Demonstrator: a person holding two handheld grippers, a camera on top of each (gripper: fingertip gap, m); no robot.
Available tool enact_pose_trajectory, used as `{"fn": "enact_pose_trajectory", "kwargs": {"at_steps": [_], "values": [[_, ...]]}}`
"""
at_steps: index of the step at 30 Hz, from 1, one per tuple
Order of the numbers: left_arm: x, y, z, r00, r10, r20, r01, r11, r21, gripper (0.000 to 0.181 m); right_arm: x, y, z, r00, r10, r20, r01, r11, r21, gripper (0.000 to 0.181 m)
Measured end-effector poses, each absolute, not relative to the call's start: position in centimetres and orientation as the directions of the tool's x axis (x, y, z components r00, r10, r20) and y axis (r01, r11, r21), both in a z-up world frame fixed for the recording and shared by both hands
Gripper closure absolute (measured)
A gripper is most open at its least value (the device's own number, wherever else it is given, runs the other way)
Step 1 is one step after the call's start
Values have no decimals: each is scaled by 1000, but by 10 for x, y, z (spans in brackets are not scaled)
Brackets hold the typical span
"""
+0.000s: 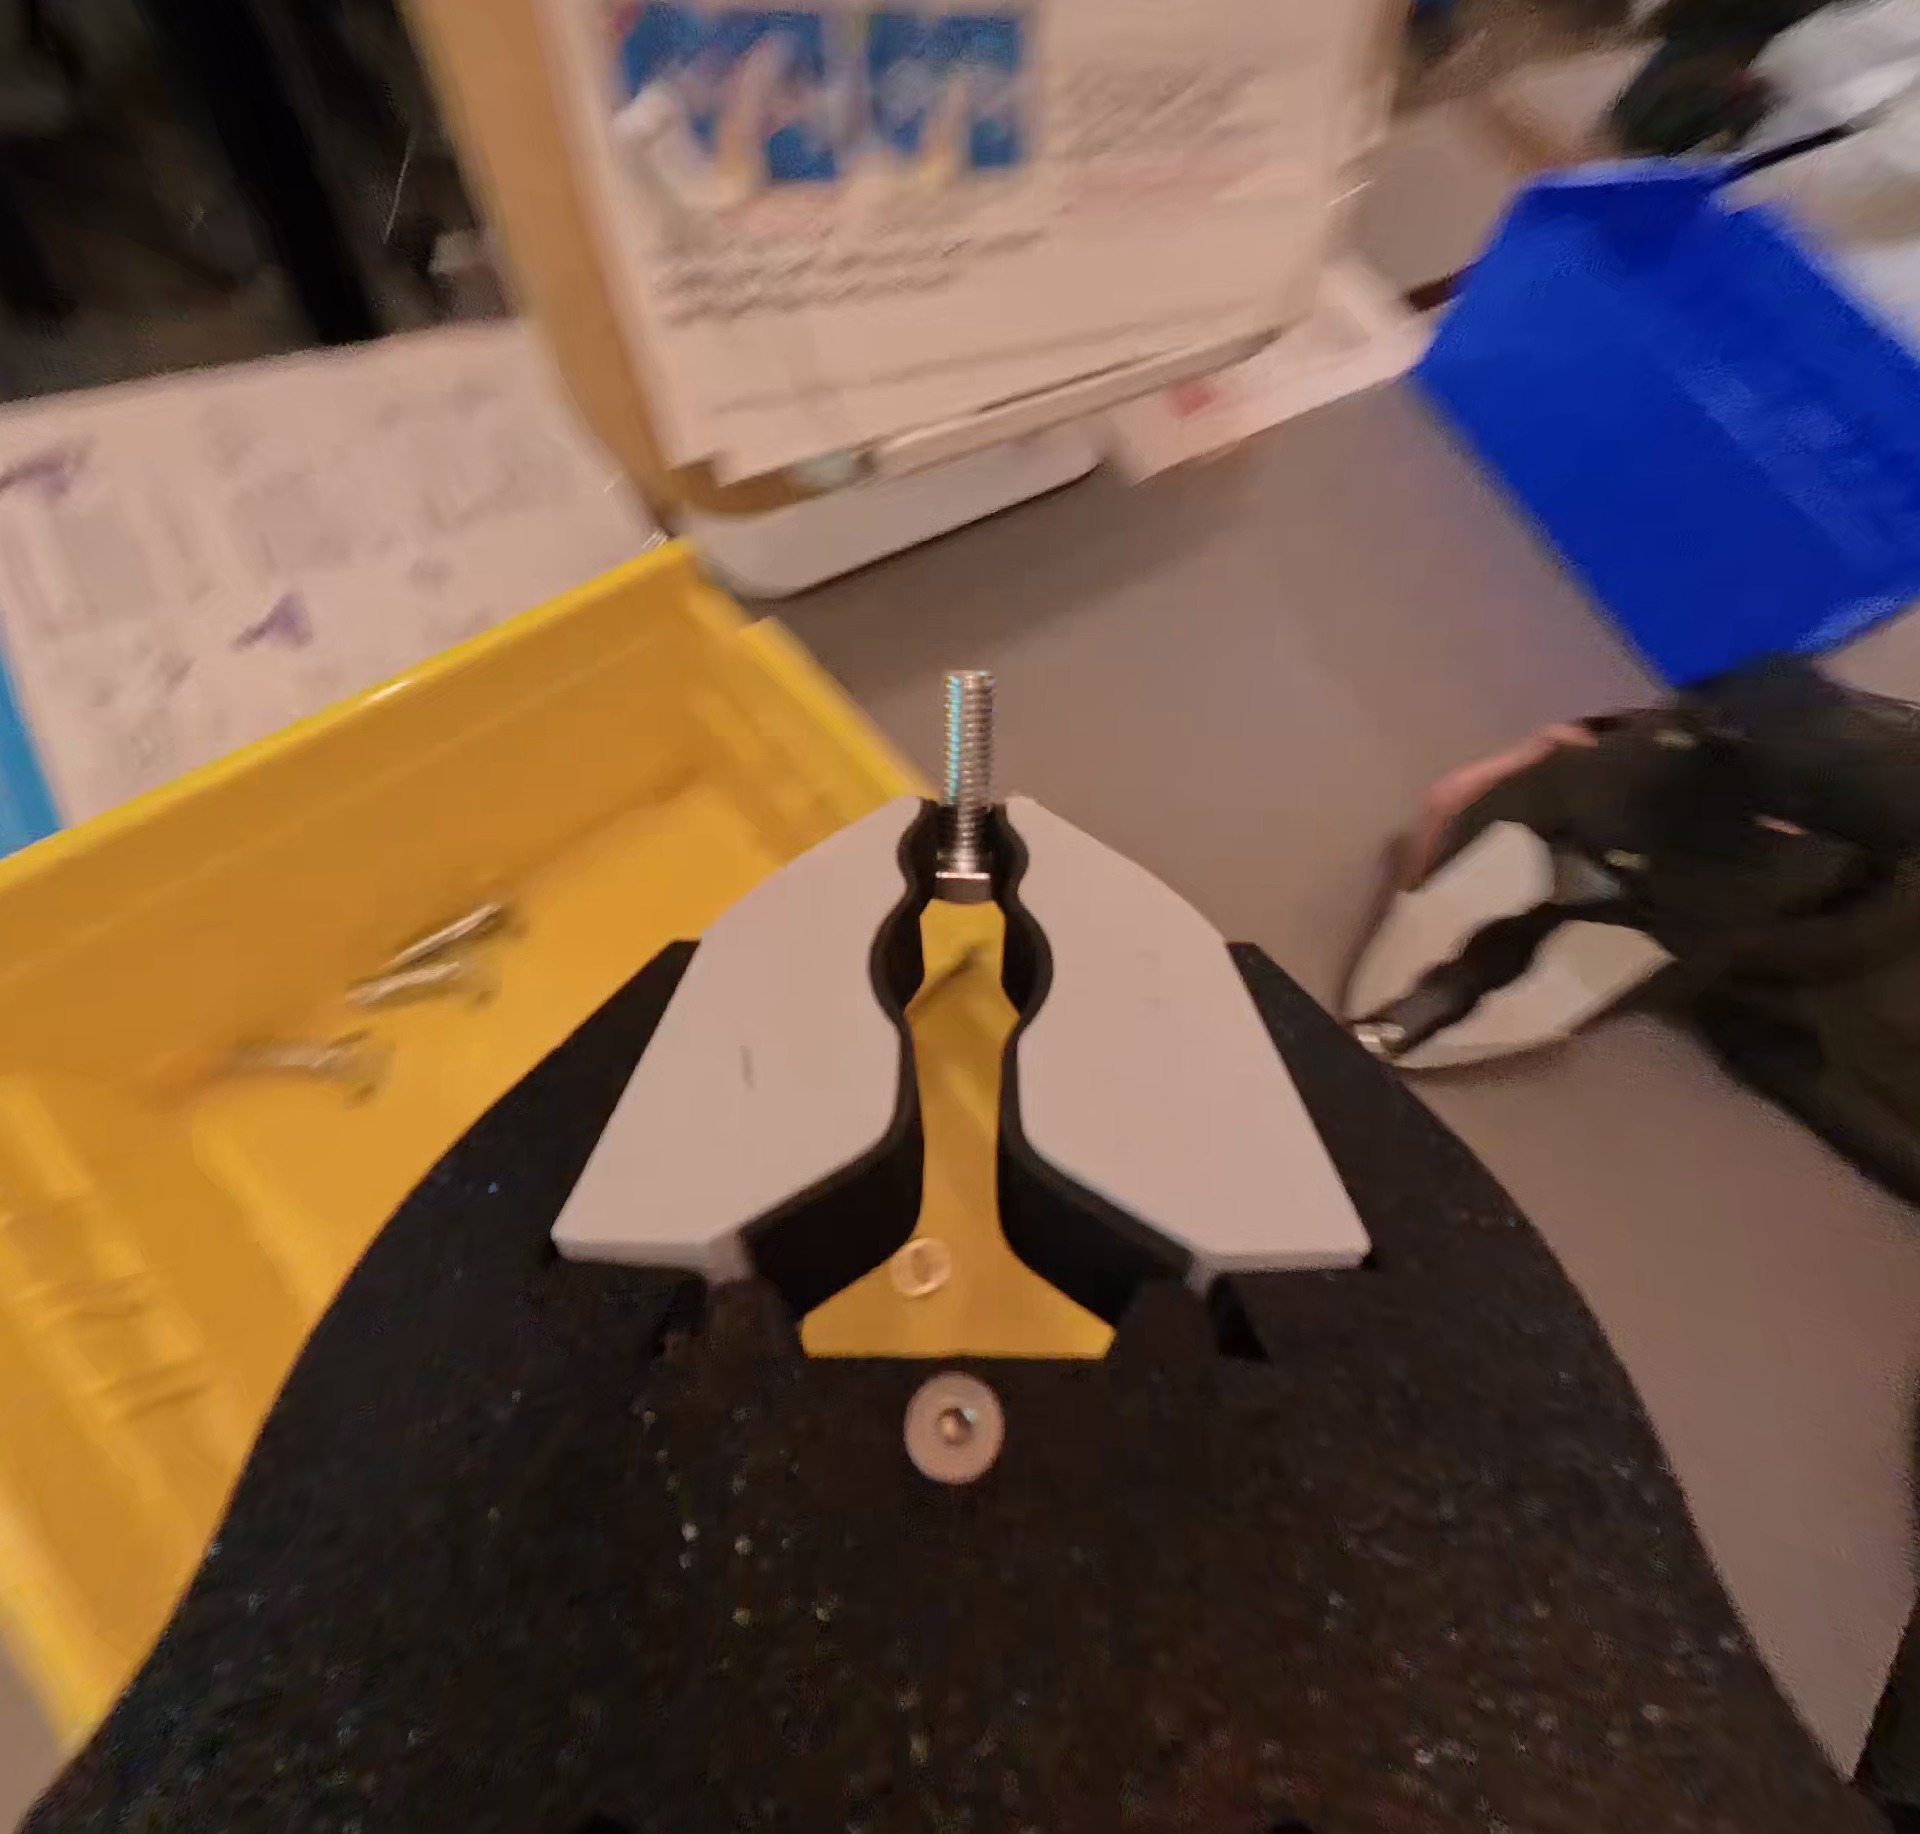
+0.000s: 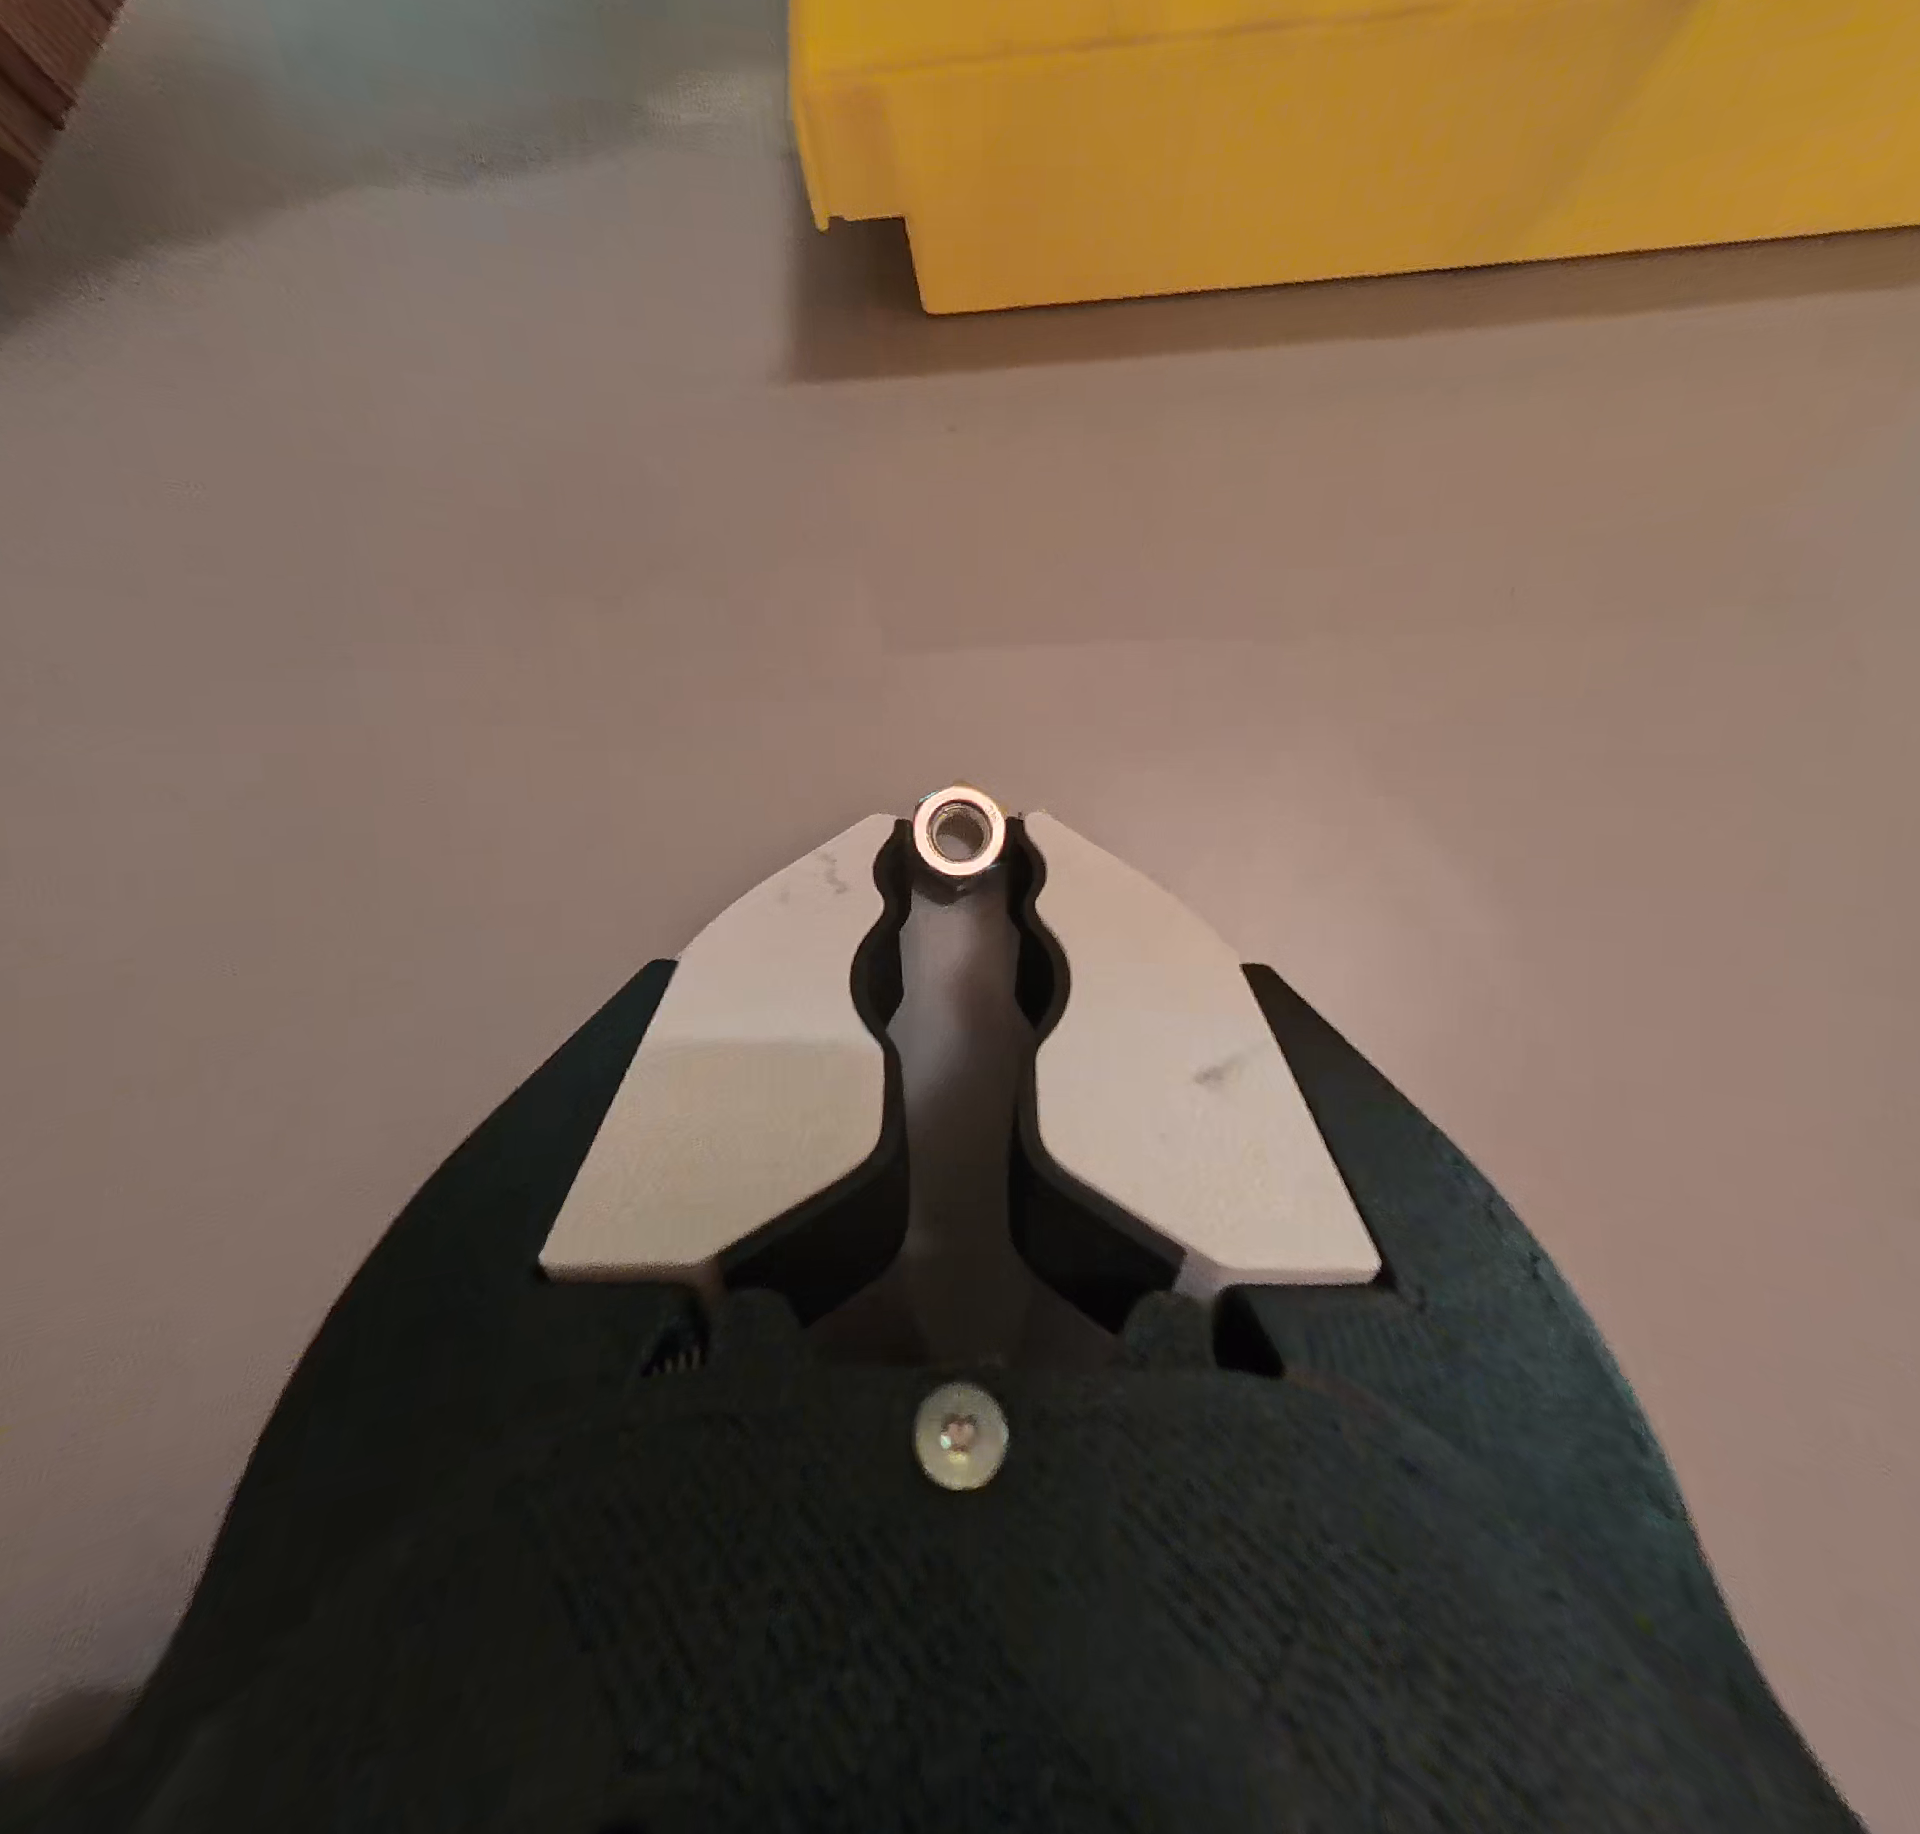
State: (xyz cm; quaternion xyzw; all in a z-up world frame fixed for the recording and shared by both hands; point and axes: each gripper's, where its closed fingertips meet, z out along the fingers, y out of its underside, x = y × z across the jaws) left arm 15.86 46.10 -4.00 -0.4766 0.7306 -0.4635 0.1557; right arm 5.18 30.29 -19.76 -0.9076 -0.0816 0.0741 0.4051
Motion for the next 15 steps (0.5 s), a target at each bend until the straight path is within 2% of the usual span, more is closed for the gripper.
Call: {"fn": "enact_pose_trajectory", "kwargs": {"at_steps": [3, 7, 12, 15], "values": [[103, 401, -18, -638, -743, 201, -368, 64, -928, 172, 59, 287, -177, 976, 213, -50, 100, -641, -761, 164], [37, 328, -32, -753, -649, 110, -165, 24, -986, 172, 47, 264, -128, 947, 317, 54, 229, -546, -806, 164], [10, 273, -84, -805, -589, 69, -145, 82, -986, 172, 21, 240, -89, 893, 401, 203, 403, -512, -759, 164], [-1, 250, -92, -853, -521, -40, -64, 180, -982, 172, -1, 236, -64, 871, 434, 231, 435, -463, -773, 164]]}}
